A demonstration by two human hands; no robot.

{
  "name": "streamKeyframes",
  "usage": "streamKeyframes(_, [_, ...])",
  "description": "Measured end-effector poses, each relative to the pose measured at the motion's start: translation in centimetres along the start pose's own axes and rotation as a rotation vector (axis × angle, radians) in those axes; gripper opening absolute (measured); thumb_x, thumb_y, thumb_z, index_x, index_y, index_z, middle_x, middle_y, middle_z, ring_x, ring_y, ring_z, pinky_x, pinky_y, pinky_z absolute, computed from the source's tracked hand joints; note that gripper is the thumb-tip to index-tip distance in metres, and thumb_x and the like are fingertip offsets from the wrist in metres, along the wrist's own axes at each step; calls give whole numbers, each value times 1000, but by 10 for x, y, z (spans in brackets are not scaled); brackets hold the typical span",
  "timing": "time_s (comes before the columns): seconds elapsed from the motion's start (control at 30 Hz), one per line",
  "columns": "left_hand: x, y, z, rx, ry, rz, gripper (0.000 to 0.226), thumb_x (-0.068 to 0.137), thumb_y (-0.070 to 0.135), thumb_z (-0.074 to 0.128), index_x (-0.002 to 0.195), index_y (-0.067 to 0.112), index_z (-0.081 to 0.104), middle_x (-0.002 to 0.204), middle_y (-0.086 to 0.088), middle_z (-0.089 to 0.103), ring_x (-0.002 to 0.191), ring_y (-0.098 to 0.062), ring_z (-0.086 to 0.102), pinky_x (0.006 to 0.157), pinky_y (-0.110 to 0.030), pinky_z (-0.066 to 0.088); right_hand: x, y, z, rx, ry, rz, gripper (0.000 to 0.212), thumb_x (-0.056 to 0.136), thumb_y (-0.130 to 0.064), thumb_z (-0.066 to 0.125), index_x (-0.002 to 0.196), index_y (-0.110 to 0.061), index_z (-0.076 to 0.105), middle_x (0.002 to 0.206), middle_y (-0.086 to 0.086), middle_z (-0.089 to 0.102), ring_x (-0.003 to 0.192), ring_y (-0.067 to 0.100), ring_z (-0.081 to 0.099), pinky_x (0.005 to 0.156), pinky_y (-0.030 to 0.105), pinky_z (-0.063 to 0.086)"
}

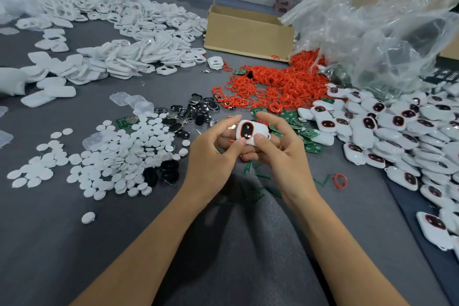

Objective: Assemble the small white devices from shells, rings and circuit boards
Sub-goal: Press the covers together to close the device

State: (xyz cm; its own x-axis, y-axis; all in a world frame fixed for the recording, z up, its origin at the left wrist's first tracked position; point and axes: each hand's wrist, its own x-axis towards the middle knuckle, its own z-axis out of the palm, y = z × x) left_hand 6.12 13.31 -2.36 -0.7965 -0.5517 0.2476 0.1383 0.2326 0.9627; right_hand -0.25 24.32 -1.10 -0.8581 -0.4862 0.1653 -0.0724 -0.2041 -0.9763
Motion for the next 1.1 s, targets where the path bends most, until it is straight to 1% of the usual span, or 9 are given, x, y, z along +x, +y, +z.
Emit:
streamKeyframes(0.13, [2, 1, -1, -68, -31, -92, 28, 92, 7, 62, 117, 16, 70, 91, -7, 73, 81, -24, 68, 79, -41, 54, -1, -1, -1, -27, -24, -49, 31, 84, 10, 61, 113, -2, 60, 84, 0, 72, 59, 16, 65, 63, 26, 57])
streamKeyframes(0.3, [-1, 5, -2, -166, -58, -156, 20, 95, 9, 55, 95, 15, 74, 69, 3, 70, 63, -8, 63, 57, -25, 49, -2, -2, 2, 25, -56, -45, 35, 88, 9, 56, 121, -2, 55, 101, 6, 70, 64, 12, 64, 62, 22, 53])
streamKeyframes(0.43, [5, 4, -6, -189, 215, -124, 15, 92, 23, 57, 93, 19, 71, 80, 3, 67, 77, -14, 61, 76, -40, 51, -6, 2, 3, -299, -94, -165, 34, 91, 7, 53, 116, -16, 53, 103, 11, 68, 75, 23, 63, 75, 34, 52])
streamKeyframes(0.57, [6, 6, -14, -260, 383, -126, 20, 83, 36, 49, 81, 28, 67, 77, 7, 66, 70, -10, 56, 69, -39, 47, -7, 5, 6, -539, -79, -373, 34, 86, -1, 56, 116, -18, 53, 96, -5, 66, 81, 10, 63, 81, 24, 47])
streamKeyframes(0.7, [7, 7, -12, -268, 391, -132, 22, 81, 36, 48, 81, 28, 68, 76, 9, 66, 70, -9, 56, 69, -39, 47, -8, 16, 8, -919, -236, -257, 34, 86, -3, 63, 115, -21, 57, 97, -4, 66, 97, 20, 59, 96, 42, 37])
streamKeyframes(0.8, [6, 5, -11, -253, 369, -138, 21, 83, 35, 49, 81, 28, 69, 76, 8, 68, 72, -11, 59, 73, -39, 49, -9, 12, 8, -694, -219, -296, 32, 86, 5, 59, 114, -11, 57, 91, -6, 65, 81, 8, 58, 82, 22, 44])
streamKeyframes(0.9, [7, 3, -11, -237, 305, -140, 20, 87, 23, 51, 81, 25, 70, 78, 4, 70, 73, -13, 63, 70, -34, 50, -6, 7, 7, -418, -136, -184, 35, 86, 12, 55, 115, -8, 54, 89, 2, 64, 68, 12, 49, 63, 21, 40])
streamKeyframes(1.03, [6, 3, -8, -239, 183, -113, 30, 87, -4, 51, 83, 16, 74, 84, -6, 74, 81, -22, 69, 74, -32, 53, -3, 6, 6, -172, -16, -81, 33, 84, 17, 56, 104, -9, 56, 90, 4, 68, 68, 7, 61, 64, 16, 48])
streamKeyframes(1.1, [6, 3, -8, -257, 140, -99, 35, 84, -10, 50, 84, 14, 74, 84, -5, 75, 80, -20, 69, 67, -25, 53, -1, 7, 4, -85, 11, -53, 32, 85, 17, 55, 104, -9, 57, 89, 2, 70, 69, 7, 66, 64, 17, 52])
